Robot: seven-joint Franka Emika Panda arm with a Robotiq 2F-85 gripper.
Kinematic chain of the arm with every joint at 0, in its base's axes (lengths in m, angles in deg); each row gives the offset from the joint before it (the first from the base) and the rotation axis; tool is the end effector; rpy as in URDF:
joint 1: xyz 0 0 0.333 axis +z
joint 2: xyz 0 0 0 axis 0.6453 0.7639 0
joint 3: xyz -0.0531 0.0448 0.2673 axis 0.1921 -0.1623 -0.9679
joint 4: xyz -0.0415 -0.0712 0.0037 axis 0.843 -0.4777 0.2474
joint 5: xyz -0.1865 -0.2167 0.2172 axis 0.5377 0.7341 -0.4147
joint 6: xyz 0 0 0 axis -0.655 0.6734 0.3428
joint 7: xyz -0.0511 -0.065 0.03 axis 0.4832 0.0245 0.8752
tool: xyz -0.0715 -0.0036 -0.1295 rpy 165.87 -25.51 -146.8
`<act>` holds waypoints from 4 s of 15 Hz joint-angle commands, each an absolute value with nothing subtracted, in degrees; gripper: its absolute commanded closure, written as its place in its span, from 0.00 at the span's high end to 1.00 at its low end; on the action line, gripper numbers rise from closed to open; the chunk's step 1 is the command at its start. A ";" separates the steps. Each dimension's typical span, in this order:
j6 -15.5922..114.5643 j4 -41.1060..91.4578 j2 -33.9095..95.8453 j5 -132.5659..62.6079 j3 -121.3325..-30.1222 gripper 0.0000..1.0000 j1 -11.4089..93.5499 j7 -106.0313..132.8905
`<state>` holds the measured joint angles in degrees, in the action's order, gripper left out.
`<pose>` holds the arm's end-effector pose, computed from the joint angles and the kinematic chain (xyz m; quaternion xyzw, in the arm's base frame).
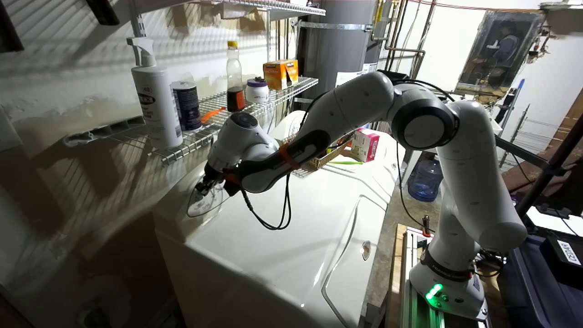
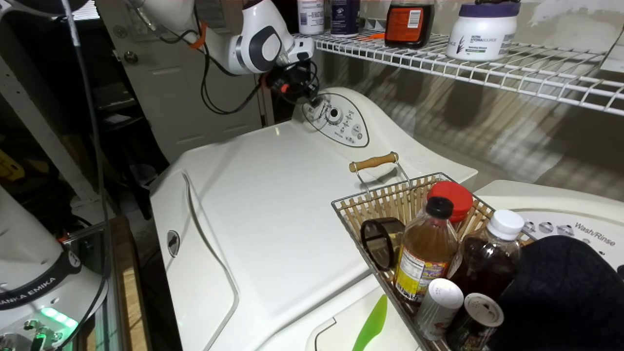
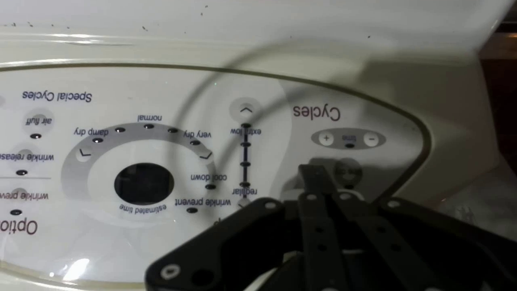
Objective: Press a button on the washing machine
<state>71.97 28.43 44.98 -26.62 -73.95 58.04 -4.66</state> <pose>0.6748 0.1580 0.3090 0.9607 0.0018 0.2777 0.0005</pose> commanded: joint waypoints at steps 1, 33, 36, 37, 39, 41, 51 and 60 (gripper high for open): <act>73.52 26.33 46.85 -24.94 -72.10 0.00 59.48 -6.15; 66.36 37.91 34.72 -27.05 -73.10 0.00 59.49 -6.83; 62.65 41.98 30.50 -29.38 -76.22 0.00 56.91 -4.90; 61.58 43.28 29.32 -30.95 -77.72 0.00 55.65 -3.52; 59.80 45.28 27.57 -33.06 -79.53 0.00 53.96 -2.06; 58.78 46.76 26.50 -34.31 -80.54 0.00 52.68 -1.28; 53.33 52.58 14.88 -35.28 -83.58 0.53 51.10 -0.82; 55.95 60.07 -0.05 -36.41 -86.40 1.00 49.88 1.55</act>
<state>53.91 55.40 4.73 -33.88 -85.12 50.76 -2.14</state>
